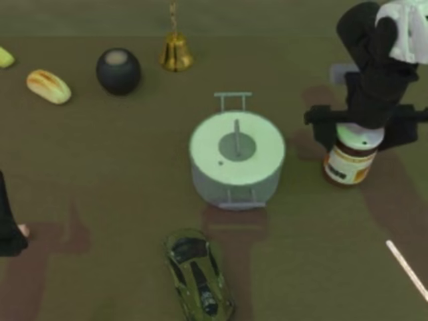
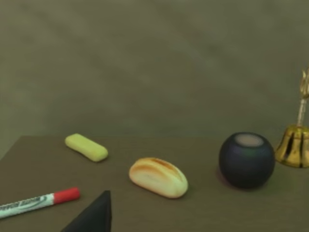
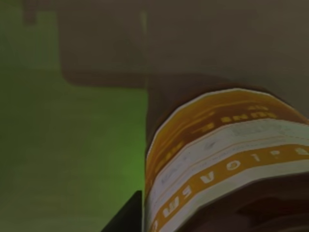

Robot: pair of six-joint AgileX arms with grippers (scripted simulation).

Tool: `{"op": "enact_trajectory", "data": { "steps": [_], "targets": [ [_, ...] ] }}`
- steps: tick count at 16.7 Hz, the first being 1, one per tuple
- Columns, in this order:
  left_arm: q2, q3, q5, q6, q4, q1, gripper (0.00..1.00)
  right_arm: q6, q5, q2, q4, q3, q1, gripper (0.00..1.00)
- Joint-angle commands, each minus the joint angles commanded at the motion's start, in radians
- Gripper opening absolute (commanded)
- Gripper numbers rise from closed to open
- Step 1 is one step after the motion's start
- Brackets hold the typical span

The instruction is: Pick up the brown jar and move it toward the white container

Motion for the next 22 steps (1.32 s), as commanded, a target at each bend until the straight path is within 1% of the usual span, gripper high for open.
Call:
{"op": "enact_trajectory", "data": {
  "steps": [3, 16, 17, 22],
  "targets": [
    [0.0, 0.0, 0.0, 0.0, 0.0, 0.0, 1.0, 0.0, 0.0, 0.0, 0.0, 0.0, 0.0, 0.0],
    [0.0, 0.0, 0.0, 0.0, 0.0, 0.0, 1.0, 0.0, 0.0, 0.0, 0.0, 0.0, 0.0, 0.98],
    [0.0, 0.0, 0.0, 0.0, 0.0, 0.0, 1.0, 0.0, 0.0, 0.0, 0.0, 0.0, 0.0, 1.0],
    [0.0, 0.0, 0.0, 0.0, 0.0, 0.0, 1.0, 0.0, 0.0, 0.0, 0.0, 0.0, 0.0, 1.0]
  ]
}}
